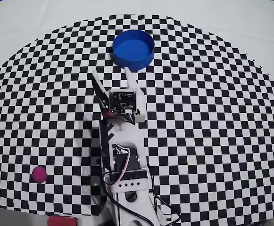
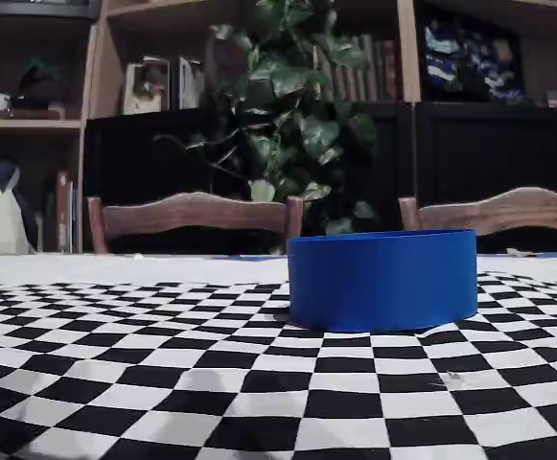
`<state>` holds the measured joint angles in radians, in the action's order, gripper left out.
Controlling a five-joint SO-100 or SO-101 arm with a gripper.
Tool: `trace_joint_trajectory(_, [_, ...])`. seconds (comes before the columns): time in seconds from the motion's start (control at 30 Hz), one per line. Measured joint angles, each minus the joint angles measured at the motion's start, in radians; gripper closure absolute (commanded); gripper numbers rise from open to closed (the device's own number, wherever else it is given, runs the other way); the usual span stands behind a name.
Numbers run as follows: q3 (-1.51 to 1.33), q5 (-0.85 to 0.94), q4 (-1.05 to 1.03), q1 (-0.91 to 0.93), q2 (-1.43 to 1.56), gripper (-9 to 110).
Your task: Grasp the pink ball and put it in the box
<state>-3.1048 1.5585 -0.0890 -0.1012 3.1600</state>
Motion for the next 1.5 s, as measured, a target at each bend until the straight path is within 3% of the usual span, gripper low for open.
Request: trace_joint_trajectory(1.5, [0.000, 0.000, 0.012, -0.578, -0.018, 75])
